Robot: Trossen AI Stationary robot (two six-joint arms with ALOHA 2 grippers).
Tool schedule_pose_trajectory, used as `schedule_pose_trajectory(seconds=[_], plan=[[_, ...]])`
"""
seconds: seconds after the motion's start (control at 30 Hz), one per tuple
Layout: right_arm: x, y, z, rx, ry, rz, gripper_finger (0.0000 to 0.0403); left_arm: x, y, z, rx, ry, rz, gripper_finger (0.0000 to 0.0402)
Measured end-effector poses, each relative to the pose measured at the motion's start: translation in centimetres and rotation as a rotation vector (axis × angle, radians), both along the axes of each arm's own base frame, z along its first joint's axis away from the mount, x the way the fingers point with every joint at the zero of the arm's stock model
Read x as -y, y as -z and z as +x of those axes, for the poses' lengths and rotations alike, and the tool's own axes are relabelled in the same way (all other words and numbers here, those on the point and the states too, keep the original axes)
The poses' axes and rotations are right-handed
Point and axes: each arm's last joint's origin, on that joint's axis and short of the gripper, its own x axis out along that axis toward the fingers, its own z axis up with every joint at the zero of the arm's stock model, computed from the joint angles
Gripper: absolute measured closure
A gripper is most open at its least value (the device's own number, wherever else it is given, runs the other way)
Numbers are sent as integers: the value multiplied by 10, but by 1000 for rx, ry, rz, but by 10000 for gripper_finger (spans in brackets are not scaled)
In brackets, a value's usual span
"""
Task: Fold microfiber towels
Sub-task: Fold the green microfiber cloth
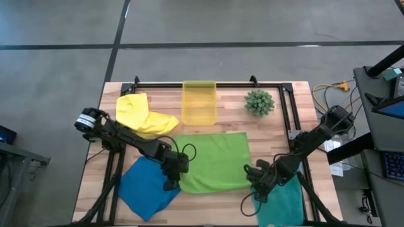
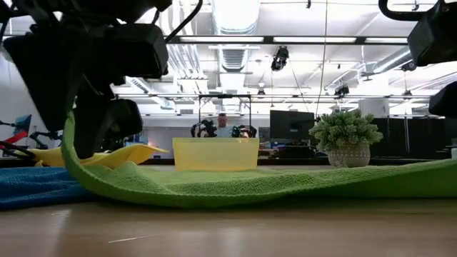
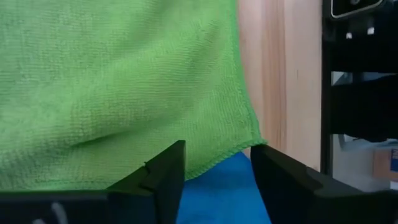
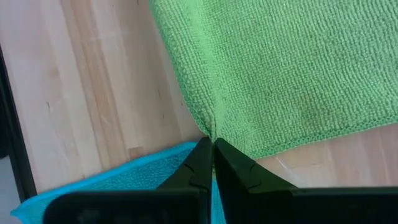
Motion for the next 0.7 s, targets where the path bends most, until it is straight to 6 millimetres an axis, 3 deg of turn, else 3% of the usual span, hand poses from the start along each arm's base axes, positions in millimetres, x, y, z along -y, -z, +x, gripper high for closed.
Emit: schedule_pose_trajectory(seconds=[0.3,0.57,0.7], plan=[[1,0,2,-2,22,14,394,29,0,-12,24,56,47,265],[-2,-2,5,31,18,50,394,77,-13,-30,116,-147,182,265],[-4,-4,7,72,-29,54,392,96,-10,-39,152,-165,257,265]])
